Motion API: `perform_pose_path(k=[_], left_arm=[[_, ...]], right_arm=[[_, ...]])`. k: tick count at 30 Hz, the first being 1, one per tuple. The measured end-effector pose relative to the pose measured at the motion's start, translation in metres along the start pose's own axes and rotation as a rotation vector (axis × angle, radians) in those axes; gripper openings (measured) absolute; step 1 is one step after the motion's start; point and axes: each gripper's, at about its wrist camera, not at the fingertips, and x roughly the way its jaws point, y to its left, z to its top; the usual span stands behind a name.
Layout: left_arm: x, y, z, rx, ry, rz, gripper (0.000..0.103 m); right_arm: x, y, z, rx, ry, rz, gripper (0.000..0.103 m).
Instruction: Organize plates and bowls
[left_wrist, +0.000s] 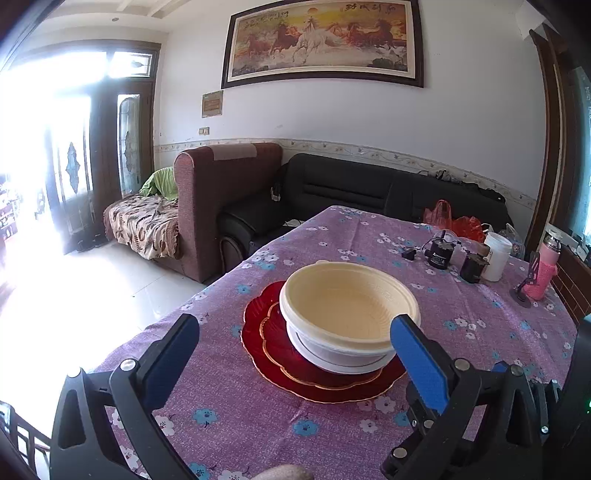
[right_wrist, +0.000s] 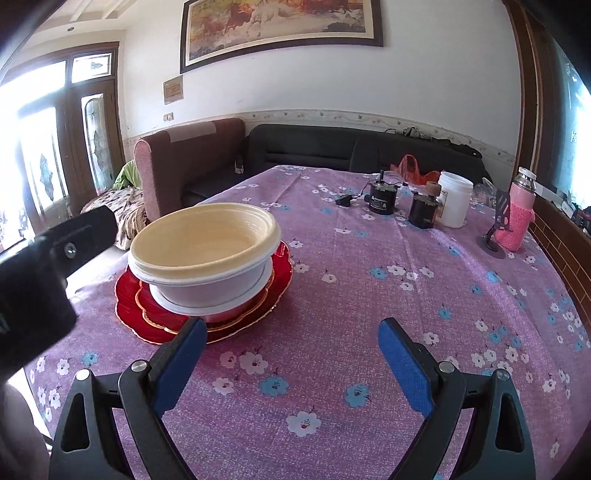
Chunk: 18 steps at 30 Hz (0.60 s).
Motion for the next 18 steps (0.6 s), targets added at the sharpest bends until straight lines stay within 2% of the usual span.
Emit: perform_pose_path(k=[18], left_arm=[[0.016, 0.019, -0.003, -0.053, 0.107, -0.01, 0.103]], right_arm=[[0.005, 0.031, 0.007, -0.051, 0.033, 0.069, 0.096]])
